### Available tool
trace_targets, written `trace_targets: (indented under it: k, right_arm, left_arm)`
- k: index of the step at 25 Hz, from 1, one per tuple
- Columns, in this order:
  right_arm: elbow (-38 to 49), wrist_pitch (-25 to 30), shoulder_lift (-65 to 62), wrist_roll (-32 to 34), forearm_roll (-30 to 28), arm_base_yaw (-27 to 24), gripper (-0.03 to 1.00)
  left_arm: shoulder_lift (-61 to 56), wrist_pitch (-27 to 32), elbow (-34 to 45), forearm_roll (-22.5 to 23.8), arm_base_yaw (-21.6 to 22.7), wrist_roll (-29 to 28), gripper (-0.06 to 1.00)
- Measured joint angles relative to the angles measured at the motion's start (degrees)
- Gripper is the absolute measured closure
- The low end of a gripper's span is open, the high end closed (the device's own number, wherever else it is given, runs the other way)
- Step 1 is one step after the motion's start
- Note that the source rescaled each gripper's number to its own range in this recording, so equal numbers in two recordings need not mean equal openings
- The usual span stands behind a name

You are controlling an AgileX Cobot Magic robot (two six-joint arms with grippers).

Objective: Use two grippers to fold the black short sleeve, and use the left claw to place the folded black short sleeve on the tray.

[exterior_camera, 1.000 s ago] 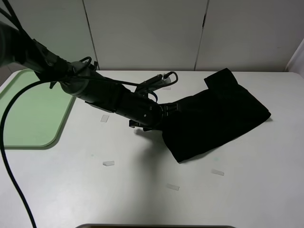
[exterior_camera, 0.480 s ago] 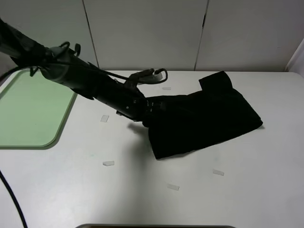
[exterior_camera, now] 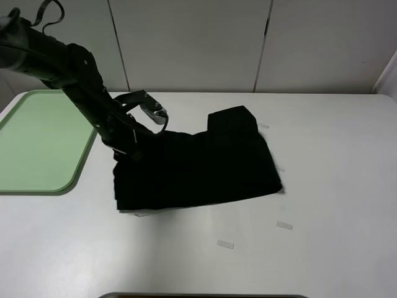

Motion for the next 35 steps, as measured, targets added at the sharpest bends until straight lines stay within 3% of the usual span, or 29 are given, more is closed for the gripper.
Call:
trace_targets:
  k: [3,6,10,18,26,30,35]
  right_arm:
    - [0.0,0.0,0.0,0.0,0.0,0.0,-0.03]
    - [0.0,0.0,0.0,0.0,0.0,0.0,-0.03]
    - [0.0,0.0,0.0,0.0,0.0,0.0,-0.03]
    - [0.0,0.0,0.0,0.0,0.0,0.0,-0.03]
    - [0.0,0.0,0.0,0.0,0.0,0.0,-0.03]
    - [0.0,0.0,0.0,0.0,0.0,0.0,-0.03]
    - [0.0,0.0,0.0,0.0,0.1,0.0,-0.03]
  left_arm:
    - [-1.1,1.1,0.0,4.8,2.1,-3.3,0.86]
    - [-1.4,0.5,0.0,2.9,2.6,-6.1,0.86]
    - [-1.6,0.5,0.0,-8.9,1.2,-5.1,0.86]
    - [-1.8,-0.8,0.0,-36.2,-6.4,6.0,0.86]
    - [-3.3,-5.0,-1.0,-49.3,-12.3,8.0,0.86]
    - [-3.3,-11.9,-1.3,-54.6,-15.2,9.7,0.86]
    - [-3.3,-20.4,-1.3,-63.2,-18.7,16.0,0.86]
